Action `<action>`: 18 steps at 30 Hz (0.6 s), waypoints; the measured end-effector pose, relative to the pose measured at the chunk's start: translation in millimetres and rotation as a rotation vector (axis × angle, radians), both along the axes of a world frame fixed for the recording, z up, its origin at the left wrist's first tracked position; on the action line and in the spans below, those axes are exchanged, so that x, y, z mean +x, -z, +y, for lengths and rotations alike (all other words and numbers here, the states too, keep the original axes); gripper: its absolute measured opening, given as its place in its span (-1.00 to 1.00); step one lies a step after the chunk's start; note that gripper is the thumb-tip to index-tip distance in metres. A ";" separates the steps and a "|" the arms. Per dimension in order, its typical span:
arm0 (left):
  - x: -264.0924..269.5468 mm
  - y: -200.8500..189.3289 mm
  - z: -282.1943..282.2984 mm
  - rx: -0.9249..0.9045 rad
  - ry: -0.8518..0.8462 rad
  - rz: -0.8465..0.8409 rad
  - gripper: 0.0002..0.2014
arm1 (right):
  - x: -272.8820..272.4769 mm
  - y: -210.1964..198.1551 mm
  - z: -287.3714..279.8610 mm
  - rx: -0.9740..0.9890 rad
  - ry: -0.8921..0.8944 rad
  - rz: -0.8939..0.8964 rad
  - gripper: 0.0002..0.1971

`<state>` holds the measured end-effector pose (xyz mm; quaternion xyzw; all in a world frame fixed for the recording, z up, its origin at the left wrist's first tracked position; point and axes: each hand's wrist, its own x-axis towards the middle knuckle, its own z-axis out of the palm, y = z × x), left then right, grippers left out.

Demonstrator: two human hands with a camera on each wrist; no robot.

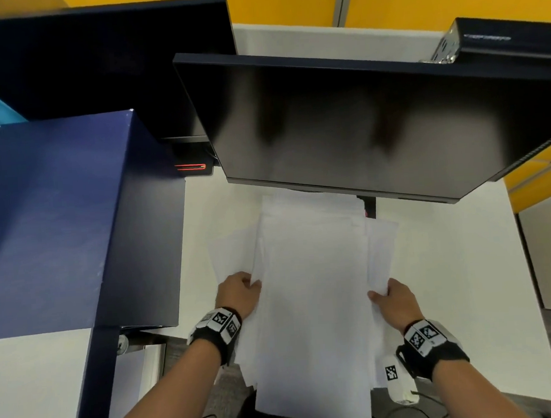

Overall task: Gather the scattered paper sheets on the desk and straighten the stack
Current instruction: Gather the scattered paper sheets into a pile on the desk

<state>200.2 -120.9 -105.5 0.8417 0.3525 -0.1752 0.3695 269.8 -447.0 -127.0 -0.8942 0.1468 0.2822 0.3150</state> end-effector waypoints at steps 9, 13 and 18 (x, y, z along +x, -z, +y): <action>39.1 1.4 51.2 0.012 -0.346 0.176 -0.22 | 69.3 0.3 -1.7 0.140 0.249 -0.108 -0.48; 48.0 4.3 52.7 0.030 -0.152 0.085 -0.66 | 84.9 -0.1 23.6 0.170 0.181 -0.139 -0.77; 60.9 -3.0 43.9 -0.137 -0.197 -0.032 -0.70 | 78.2 -2.3 66.6 0.207 -0.006 -0.123 -0.85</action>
